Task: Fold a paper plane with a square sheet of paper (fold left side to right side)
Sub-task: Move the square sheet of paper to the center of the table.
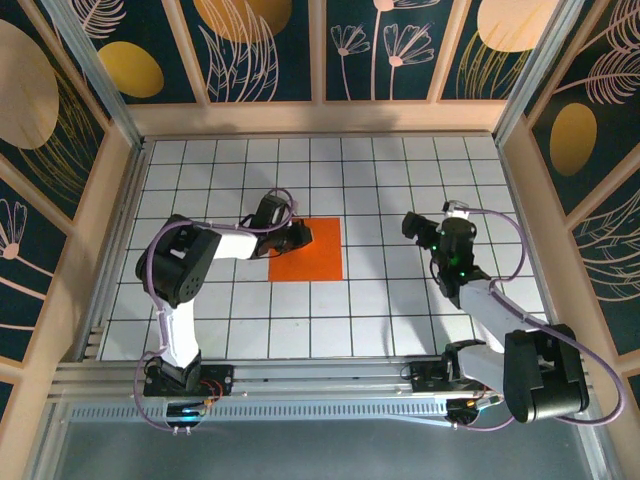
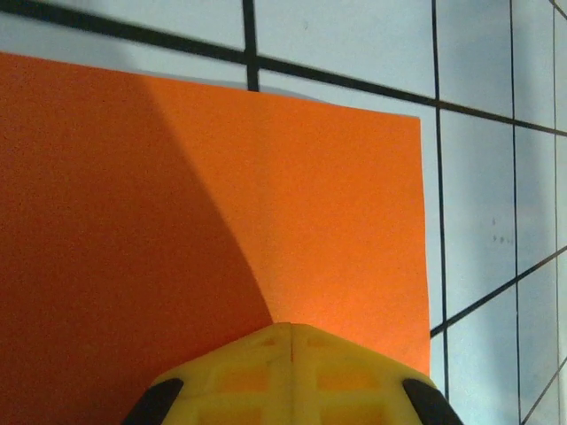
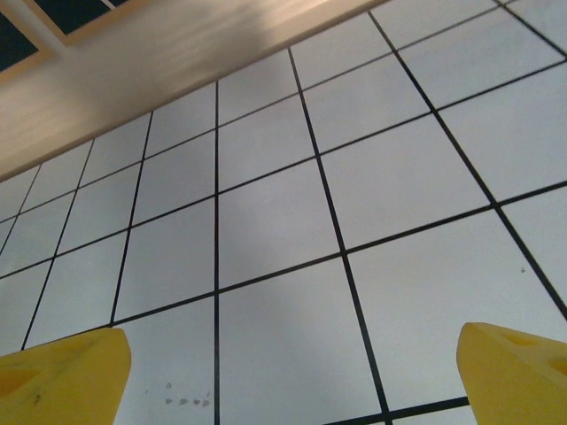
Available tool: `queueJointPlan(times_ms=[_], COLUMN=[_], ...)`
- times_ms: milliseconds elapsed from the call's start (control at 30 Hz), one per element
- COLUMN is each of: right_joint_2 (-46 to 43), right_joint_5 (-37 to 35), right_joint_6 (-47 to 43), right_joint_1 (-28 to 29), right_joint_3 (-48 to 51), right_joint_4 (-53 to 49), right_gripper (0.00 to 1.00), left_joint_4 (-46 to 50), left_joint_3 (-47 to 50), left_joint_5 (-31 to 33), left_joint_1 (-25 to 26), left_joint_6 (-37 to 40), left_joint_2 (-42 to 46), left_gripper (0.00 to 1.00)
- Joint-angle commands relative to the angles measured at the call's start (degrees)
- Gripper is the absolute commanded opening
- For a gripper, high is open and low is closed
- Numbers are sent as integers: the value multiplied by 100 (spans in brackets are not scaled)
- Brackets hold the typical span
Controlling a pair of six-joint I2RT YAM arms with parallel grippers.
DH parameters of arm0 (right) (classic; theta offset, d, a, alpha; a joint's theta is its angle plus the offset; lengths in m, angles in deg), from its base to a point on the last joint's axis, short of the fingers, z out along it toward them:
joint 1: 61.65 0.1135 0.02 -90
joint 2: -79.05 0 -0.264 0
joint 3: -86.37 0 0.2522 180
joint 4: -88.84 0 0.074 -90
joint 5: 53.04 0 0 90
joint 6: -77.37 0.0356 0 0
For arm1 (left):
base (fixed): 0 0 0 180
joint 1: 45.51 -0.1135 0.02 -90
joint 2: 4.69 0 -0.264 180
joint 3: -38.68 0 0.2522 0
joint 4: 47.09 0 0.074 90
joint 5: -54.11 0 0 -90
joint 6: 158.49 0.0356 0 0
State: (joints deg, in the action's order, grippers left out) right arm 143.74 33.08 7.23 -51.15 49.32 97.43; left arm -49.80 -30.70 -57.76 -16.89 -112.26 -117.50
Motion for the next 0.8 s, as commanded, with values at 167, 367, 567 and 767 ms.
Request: queueJointPlan(times_ms=[167, 367, 567, 767], right_joint_2=[584, 1285, 2453, 3715], right_joint_5=[458, 432, 331, 477], right_joint_6=[8, 102, -66, -228], right_joint_1=[85, 326, 1076, 1750], right_joint_3=[-678, -1447, -2484, -3674], right_joint_4=[-375, -910, -1452, -1981], right_gripper=[93, 97, 99, 90], left_joint_4=[443, 886, 798, 827], left_joint_3=[-402, -444, 438, 1138], left_joint_5=[-19, 483, 1263, 1404], left_joint_1=[20, 13, 16, 19], left_joint_6=[180, 477, 311, 110], left_joint_2=[-104, 649, 1586, 1927], left_gripper=[9, 19, 23, 19])
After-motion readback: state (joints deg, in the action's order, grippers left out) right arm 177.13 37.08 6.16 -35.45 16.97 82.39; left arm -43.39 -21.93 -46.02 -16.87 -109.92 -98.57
